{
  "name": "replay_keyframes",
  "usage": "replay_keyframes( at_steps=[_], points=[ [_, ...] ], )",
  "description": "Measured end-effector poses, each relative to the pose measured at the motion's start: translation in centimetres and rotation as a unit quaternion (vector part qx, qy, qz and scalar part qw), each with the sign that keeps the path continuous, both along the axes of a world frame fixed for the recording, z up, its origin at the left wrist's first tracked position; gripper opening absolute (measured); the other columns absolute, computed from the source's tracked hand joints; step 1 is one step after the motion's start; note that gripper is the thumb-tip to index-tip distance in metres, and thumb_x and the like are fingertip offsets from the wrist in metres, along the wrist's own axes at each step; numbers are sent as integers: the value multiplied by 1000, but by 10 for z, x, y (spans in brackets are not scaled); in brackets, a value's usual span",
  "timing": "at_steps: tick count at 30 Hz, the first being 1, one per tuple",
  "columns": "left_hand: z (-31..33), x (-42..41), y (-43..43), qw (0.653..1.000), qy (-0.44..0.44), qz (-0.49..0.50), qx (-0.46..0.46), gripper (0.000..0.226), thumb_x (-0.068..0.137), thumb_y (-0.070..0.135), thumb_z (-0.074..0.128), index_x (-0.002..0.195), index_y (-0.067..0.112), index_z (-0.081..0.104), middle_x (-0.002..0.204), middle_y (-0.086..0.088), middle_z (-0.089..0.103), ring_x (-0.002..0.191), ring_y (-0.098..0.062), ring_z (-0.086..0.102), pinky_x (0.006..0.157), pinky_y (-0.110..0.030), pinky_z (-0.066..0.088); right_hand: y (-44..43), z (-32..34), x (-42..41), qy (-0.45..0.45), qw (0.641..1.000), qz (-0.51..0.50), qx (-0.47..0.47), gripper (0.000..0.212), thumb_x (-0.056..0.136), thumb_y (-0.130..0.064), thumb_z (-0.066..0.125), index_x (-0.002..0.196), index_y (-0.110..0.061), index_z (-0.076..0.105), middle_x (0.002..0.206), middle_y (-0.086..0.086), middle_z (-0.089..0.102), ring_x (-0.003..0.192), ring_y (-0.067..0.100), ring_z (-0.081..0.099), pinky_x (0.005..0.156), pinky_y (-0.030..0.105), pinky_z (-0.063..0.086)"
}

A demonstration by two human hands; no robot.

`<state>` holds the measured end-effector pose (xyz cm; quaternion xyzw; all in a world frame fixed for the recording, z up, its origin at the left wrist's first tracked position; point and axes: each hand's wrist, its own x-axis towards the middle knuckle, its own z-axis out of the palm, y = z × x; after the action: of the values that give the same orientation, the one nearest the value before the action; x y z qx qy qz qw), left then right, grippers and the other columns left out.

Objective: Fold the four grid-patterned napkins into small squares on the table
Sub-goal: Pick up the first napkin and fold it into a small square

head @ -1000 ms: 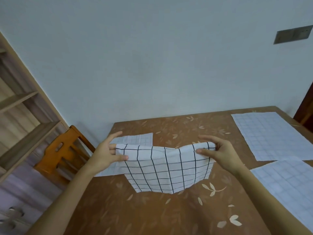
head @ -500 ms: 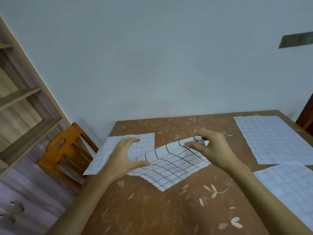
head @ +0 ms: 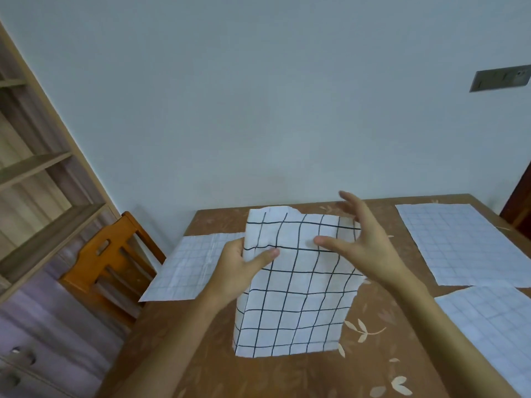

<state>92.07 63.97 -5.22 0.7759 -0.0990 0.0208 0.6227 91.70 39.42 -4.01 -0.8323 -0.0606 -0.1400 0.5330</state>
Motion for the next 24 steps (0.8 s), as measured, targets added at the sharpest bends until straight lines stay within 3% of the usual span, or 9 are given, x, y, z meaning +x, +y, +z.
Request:
replay_keyframes(
  at_steps=[3,6,9,13,16,17,20,24],
  points=[
    [1,3,14,1000,9,-20,0,21,83,18,77,102,25,75,102,11,80,99,-9,75,79,-22,59,-19,-19,0,124,990,16,73,96,68,-49,82,149,-30,33,141,-18,45,130,1,42,104,25,36],
    [8,2,25,998,24,-59,-3,32,79,27,74,111,24,73,112,7,78,107,-13,73,87,-27,59,-23,-36,-3,203,963,58,166,54,81,-42,73,128,-23,55,124,-5,69,103,6,69,79,21,52],
    [11,4,34,995,56,-80,-15,29,85,27,79,113,27,75,120,2,76,114,-19,70,97,-38,56,-17,-46,-5,252,926,117,256,34,93,-23,65,123,-8,60,106,1,78,95,16,75,73,24,58],
    [14,4,44,983,127,-120,-58,42,84,29,74,125,20,69,130,-6,71,123,-25,65,104,-45,52,-9,-47,-3,267,890,171,326,39,91,-15,62,128,-4,59,120,15,72,107,30,71,79,33,60],
    [17,0,47,959,197,-157,-130,41,89,19,66,129,11,66,134,-13,67,126,-30,63,100,-43,55,-3,-44,-3,282,896,162,303,29,83,-21,68,102,0,73,103,18,76,89,27,76,67,30,60],
    [17,-1,47,952,211,-166,-148,42,87,21,70,127,11,69,135,-14,66,126,-31,63,99,-43,56,0,-42,-3,283,894,173,302,25,84,-19,68,98,0,75,101,18,77,88,27,76,67,30,60],
    [16,0,49,942,225,-173,-181,62,65,34,94,120,13,75,132,-16,68,121,-30,67,92,-40,59,9,-39,-5,263,886,209,320,30,87,-14,64,114,-1,70,112,17,75,104,31,72,79,33,60],
    [15,3,52,935,222,-176,-215,67,60,42,96,118,15,76,131,-14,68,119,-29,68,93,-42,59,19,-38,-3,243,883,227,331,32,91,-12,63,119,2,68,121,18,71,114,32,68,93,39,56]
  ],
)
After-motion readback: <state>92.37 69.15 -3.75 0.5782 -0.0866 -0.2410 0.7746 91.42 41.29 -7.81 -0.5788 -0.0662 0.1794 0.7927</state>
